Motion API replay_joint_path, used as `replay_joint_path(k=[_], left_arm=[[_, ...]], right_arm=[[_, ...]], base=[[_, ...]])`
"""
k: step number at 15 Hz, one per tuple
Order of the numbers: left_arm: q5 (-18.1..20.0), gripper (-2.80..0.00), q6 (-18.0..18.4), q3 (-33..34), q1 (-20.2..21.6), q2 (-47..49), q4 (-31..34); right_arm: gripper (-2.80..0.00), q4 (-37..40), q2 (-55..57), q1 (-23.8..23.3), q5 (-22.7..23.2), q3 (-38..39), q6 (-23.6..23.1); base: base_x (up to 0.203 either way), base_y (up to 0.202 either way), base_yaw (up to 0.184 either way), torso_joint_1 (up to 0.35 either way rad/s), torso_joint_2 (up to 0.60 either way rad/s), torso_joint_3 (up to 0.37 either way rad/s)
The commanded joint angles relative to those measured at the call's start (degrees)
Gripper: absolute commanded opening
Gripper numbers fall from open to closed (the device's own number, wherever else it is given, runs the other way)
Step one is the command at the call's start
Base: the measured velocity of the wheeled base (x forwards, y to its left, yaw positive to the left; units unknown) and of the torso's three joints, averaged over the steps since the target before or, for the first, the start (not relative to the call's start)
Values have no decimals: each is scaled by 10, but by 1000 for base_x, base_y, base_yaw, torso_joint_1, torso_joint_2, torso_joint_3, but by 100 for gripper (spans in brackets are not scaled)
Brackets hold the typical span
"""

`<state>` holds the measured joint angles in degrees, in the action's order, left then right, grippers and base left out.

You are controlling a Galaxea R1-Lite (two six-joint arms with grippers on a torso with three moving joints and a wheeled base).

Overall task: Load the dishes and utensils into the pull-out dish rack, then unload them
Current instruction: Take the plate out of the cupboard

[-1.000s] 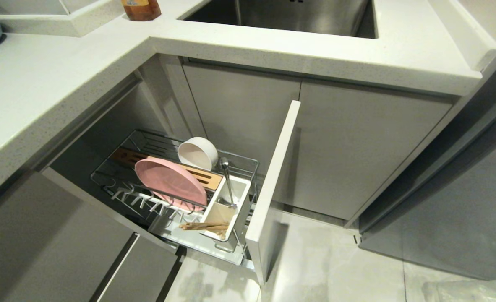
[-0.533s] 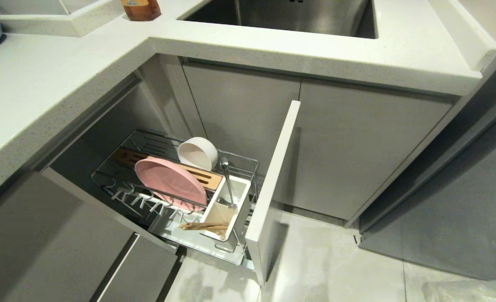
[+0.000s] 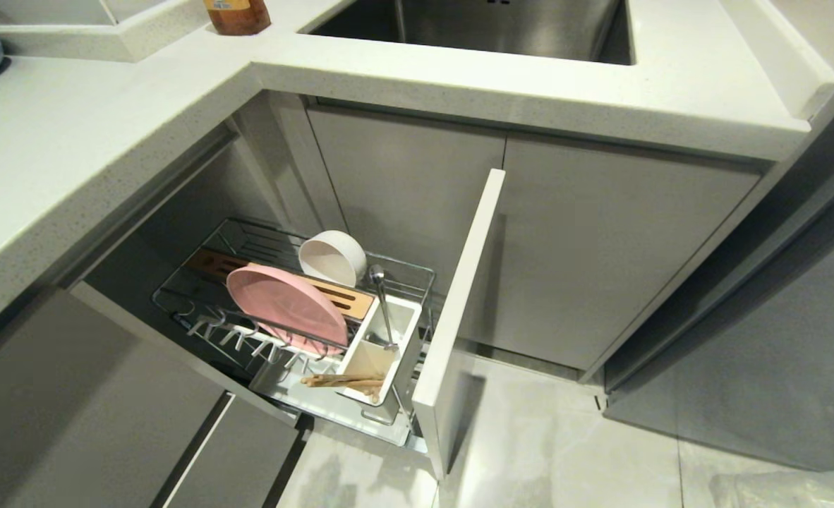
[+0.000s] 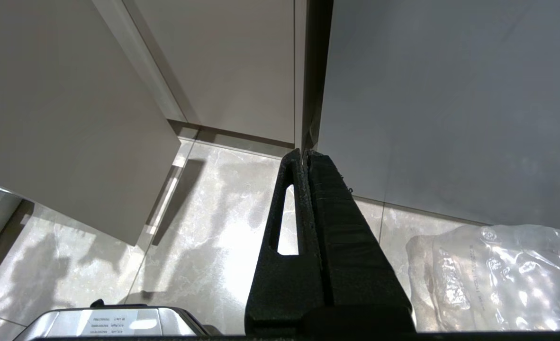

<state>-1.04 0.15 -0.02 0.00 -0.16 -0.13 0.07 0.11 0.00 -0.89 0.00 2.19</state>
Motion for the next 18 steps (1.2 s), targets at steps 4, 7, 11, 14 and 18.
replay_joint_path(k=[4,7,11,14,18], left_arm=[[0,-280,-2,1,0,1,0],[0,-280,-2,1,0,1,0],[0,-280,-2,1,0,1,0],[0,-280,-2,1,0,1,0],[0,-280,-2,1,0,1,0]], right_arm=[[-280,0,0,1,0,2,0],[-280,0,0,1,0,2,0],[-280,0,0,1,0,1,0],[-280,0,0,0,0,2,0],[-280,0,0,0,0,1,0]], base=[[0,0,0,0,0,0],[0,0,0,0,0,0],[0,0,0,0,0,0],[0,0,0,0,0,0],[0,0,0,0,0,0]])
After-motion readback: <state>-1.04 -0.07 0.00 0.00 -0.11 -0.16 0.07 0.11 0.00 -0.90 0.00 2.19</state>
